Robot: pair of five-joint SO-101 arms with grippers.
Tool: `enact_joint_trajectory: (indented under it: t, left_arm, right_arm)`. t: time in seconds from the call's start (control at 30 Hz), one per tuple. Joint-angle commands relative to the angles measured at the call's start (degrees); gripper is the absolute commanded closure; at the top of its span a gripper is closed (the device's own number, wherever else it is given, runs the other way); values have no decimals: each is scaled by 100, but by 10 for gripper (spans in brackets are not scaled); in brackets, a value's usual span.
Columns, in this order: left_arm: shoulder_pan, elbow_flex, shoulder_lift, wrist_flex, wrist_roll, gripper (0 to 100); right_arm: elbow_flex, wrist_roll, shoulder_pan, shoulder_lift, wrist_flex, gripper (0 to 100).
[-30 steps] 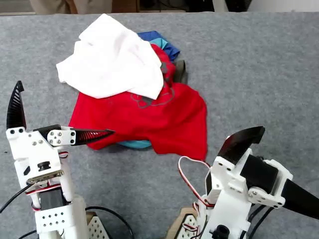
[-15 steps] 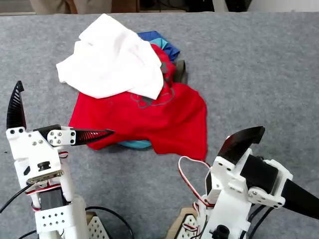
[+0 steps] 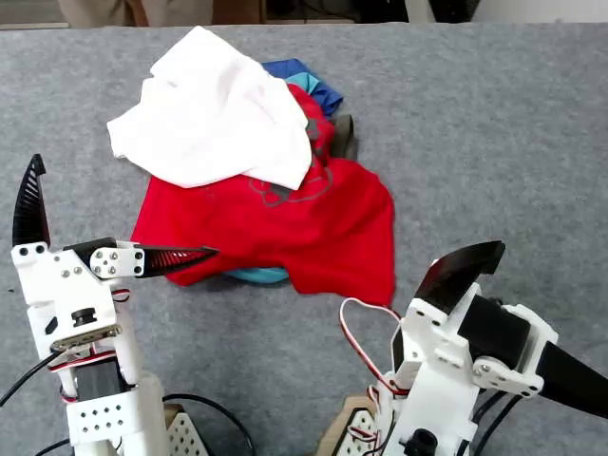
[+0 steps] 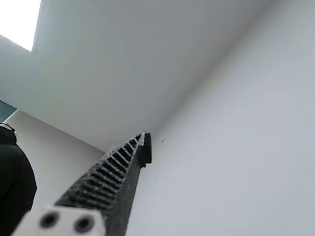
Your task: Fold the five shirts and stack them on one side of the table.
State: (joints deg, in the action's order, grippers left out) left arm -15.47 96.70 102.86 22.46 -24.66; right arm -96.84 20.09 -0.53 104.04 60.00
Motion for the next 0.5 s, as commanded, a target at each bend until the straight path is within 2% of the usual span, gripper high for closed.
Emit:
enact_joint_trajectory:
  t: [0.0,0.47]
  left_arm:
    - [0,18,127,62,0,87]
    - [0,18,127,62,0,87]
  right_arm:
    - [13,-9,40,541,-967,199]
    - [13,0,66,576,-7727,199]
